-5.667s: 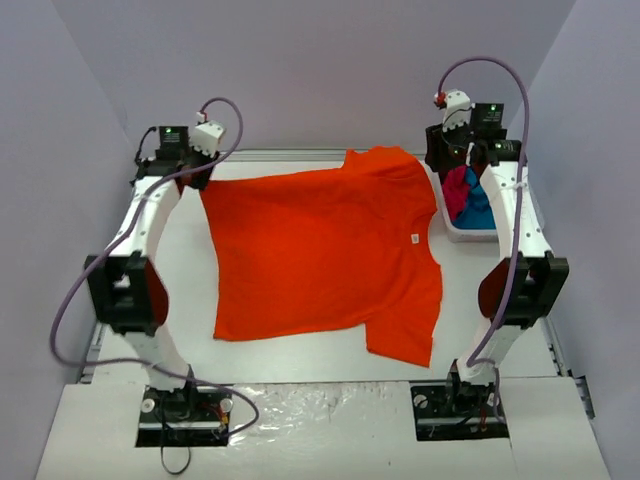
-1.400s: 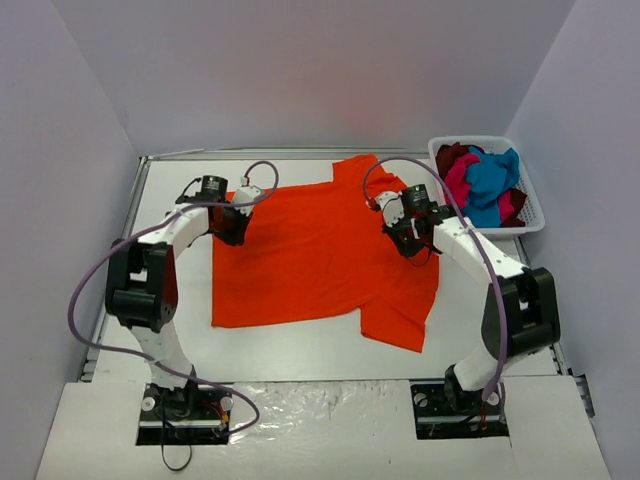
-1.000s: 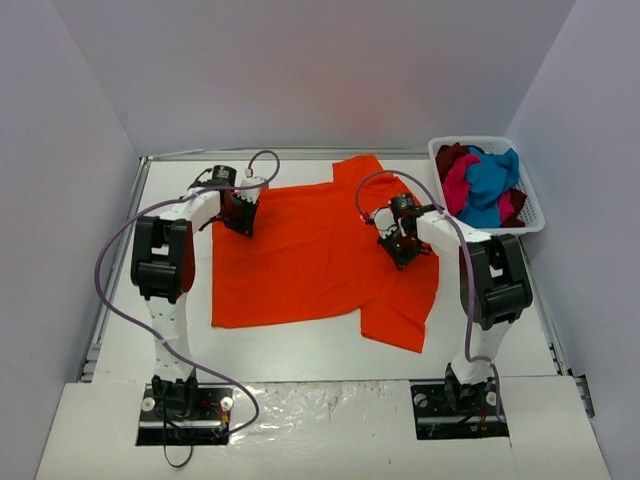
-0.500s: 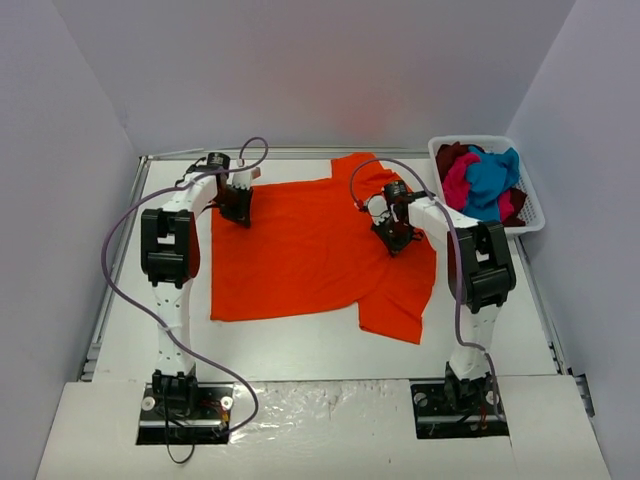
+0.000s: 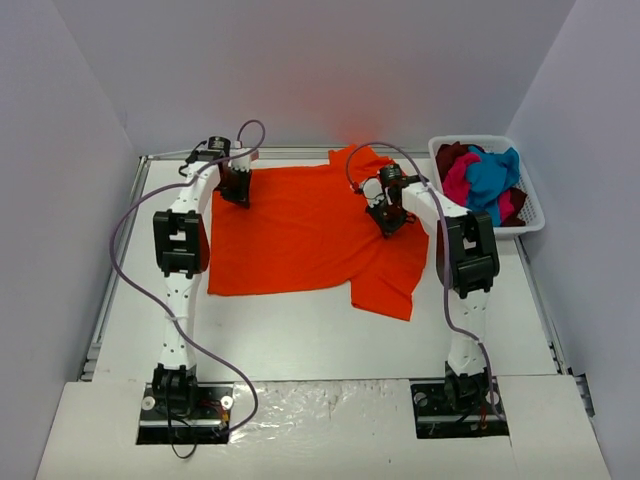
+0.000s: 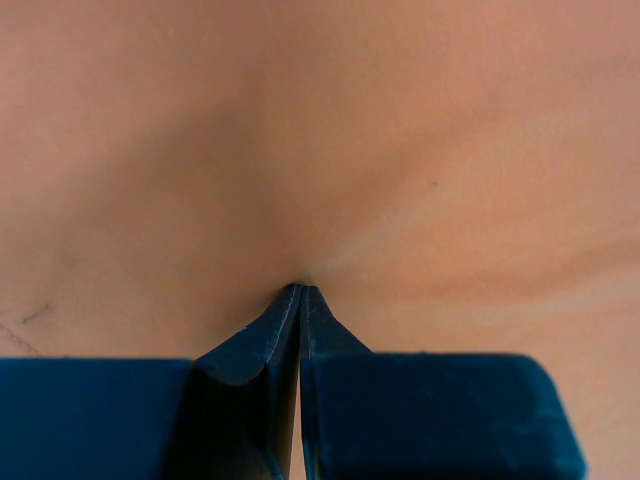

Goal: Fold and stack the t-shirts
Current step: Flatten out the tshirt

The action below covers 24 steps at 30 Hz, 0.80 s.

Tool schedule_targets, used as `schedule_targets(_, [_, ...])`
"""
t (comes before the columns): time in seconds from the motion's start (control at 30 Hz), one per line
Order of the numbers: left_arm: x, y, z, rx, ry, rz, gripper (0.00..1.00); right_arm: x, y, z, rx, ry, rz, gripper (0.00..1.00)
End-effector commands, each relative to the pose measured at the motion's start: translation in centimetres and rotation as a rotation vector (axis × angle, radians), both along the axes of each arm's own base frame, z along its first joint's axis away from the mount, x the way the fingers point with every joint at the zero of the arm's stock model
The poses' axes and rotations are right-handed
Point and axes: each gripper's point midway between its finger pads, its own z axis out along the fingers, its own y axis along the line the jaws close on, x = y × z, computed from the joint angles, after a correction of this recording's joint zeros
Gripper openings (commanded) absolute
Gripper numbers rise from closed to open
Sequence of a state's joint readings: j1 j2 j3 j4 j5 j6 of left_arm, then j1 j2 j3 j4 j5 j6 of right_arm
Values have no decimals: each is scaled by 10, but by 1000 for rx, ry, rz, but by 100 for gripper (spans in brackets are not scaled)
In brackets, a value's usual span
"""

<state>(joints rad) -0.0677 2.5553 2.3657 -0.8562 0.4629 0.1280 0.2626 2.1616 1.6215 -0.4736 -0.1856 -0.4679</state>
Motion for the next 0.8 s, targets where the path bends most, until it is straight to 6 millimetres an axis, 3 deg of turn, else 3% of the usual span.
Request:
schedule_targets(0.0, [6,17,-10,55,30,51,2,-9,-9,-34,-28,98,1,0])
schedule_targets(0.13, [13,14,-9,48,14,59,2,-7,-12,-31,-28,97,-4,0])
schedule_targets(0.27, [2,8,2,30,22,41,2,-19,-9,-9,-4,95,11,0])
schedule_targets(0.3, [2,7,23,29,-17,30,2,-26,-6,-4,10,112,23,0])
schedule_targets(0.33, [-1,6,32,33,-32,23,3,-28,-4,12,28,92,31,0])
schedule_targets(0.37, [-8,6,31,39,-24,16,11,-33,-2,18,43,99,38,0])
schedule_targets(0.4, [-9,8,60,48,-82,14,20,-44,2,25,65,127,52,0])
schedule_targets(0.5, [-21,10,106,62,-165,5,37,-59,9,65,111,94,72,0])
schedule_targets(0.53, [-29,15,131,75,-208,11,44,-66,10,78,120,77,75,0])
schedule_targets(0.57, [-33,15,143,73,-231,12,47,-70,9,75,118,92,72,0])
schedule_targets(0.63, [-43,19,165,92,-273,7,53,-76,9,96,129,48,72,13])
schedule_targets(0.7, [-66,21,187,108,-315,-17,61,-90,6,106,133,30,66,22])
schedule_targets(0.73, [-80,21,208,112,-360,-35,63,-95,3,108,128,27,65,24])
schedule_targets(0.77, [-92,22,208,126,-361,-64,64,-101,1,108,125,26,64,27])
